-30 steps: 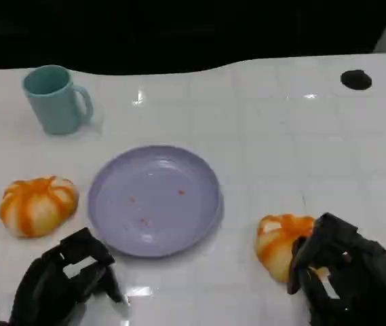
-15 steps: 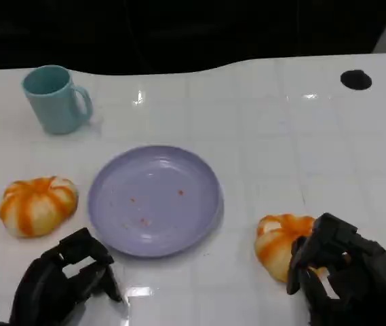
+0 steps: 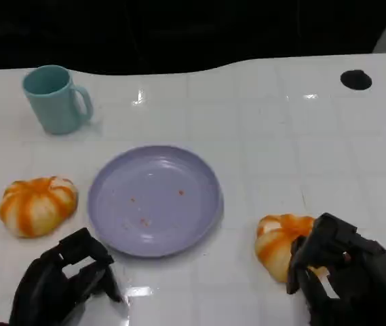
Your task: Grasp the bread from the table and place it into the plate.
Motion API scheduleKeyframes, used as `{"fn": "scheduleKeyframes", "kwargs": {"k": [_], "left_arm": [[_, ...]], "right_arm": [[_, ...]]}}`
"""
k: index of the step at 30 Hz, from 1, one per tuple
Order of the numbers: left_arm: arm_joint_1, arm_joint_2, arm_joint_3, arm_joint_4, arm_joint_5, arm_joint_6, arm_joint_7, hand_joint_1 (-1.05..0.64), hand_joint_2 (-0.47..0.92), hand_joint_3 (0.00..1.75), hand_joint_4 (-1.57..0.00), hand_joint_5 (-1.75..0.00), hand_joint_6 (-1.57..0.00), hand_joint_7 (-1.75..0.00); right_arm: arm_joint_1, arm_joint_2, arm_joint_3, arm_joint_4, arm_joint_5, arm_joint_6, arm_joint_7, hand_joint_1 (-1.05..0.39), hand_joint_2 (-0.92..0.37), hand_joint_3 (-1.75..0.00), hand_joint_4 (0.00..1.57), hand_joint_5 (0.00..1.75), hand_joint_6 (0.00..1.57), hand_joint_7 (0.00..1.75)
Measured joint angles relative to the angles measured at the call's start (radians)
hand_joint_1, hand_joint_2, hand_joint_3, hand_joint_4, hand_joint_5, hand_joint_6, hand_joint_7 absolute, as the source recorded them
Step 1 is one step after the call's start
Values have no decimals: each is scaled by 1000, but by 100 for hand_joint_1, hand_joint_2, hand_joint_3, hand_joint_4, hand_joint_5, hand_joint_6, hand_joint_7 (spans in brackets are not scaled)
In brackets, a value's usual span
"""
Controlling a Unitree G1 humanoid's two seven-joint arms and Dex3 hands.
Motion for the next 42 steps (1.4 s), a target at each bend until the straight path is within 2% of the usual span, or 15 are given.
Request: {"fn": "scheduleKeyframes", "kwargs": {"k": [3,5,6,8,10,14,16,23,30,36,42], "left_arm": [[0,0,0,0,0,0,0,-101,78,0,-78,-168,-72,-139],[0,0,0,0,0,0,0,-101,79,0,-77,-169,-72,-139],[0,0,0,0,0,0,0,-100,79,0,-77,-169,-72,-139],[0,0,0,0,0,0,0,-100,79,0,-77,-169,-71,-139],[0,0,0,0,0,-1,0,-100,79,0,-77,-169,-71,-139],[-2,-1,0,1,1,-1,0,-100,79,0,-77,-170,-71,-141],[-2,-1,0,1,1,-1,0,-100,79,0,-77,-170,-70,-142],[-6,0,2,6,0,-1,0,-99,79,0,-77,-169,-69,-142],[-8,0,2,7,1,0,0,-100,78,0,-76,-168,-70,-140],[-10,0,2,11,1,-1,0,-100,79,0,-76,-168,-69,-141],[-12,1,1,12,3,0,0,-101,78,0,-76,-169,-70,-141]], "right_arm": [[-11,-23,-10,0,-51,-45,-6,-32,-65,-72,66,144,75,87],[-27,-44,-20,1,-91,-81,-20,-35,-70,-62,59,126,68,78],[-37,-55,-23,1,-113,-100,-27,-38,-76,-51,57,113,66,70],[-53,-84,-24,-7,-159,-122,-42,-40,-83,-38,57,103,66,62],[-60,-111,-26,-27,-210,-128,-67,-46,-90,-23,48,82,60,44],[-76,-209,-42,-95,-414,-130,-124,-52,-92,-16,39,44,51,14],[-80,-263,-47,-142,-485,-119,-141,-54,-92,-14,35,35,48,8],[-78,-392,-36,-313,-643,-19,-147,-58,-92,-6,22,20,36,0],[-75,-472,0,-454,-754,103,-134,-59,-88,0,17,13,30,0],[-75,-503,45,-521,-879,194,-135,-59,-86,0,14,10,26,0],[-91,-504,115,-556,-1088,297,-175,-59,-85,-1,16,10,29,1]]}}
